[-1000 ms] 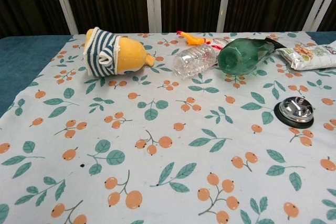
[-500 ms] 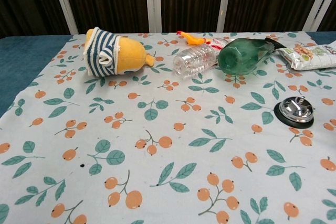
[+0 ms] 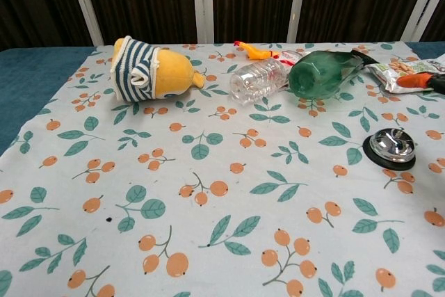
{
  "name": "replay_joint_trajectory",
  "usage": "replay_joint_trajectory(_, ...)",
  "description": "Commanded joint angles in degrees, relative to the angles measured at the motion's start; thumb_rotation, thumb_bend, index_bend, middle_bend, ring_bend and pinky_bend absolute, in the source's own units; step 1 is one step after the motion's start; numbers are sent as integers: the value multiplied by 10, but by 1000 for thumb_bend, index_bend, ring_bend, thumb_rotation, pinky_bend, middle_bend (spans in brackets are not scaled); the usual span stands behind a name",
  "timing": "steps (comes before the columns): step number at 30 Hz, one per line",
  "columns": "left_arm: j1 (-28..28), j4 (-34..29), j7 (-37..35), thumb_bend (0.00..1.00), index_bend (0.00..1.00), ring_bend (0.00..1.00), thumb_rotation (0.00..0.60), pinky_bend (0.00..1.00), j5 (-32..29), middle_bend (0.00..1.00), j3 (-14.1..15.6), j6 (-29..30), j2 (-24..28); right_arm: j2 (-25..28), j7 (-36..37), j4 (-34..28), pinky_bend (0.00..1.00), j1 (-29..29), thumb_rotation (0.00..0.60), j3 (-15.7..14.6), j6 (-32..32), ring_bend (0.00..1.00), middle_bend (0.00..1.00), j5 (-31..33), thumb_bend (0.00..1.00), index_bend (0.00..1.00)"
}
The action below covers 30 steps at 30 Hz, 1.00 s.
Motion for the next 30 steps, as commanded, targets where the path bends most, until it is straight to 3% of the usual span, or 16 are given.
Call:
replay_joint_trajectory(1, 0, 0, 1, 404, 47, 29, 600, 165, -4, 0, -2, -1, 0, -34, -19, 30, 0, 30, 600, 18, -34, 0, 0, 31, 1000, 7)
replay_joint_trajectory(12, -6, -1, 17, 405, 48, 29, 600, 165, -16, 0, -7, -9, -6, -97, -25, 107, 0, 79, 600, 36, -99, 0, 0, 90, 1000, 7)
replay_joint_trajectory(30, -4, -4, 33, 404, 48, 28, 600, 165, -19, 0, -7, -8, -11, -143, 37, 195, 0, 97, 600, 12, -141, 0, 0, 102, 1000, 6)
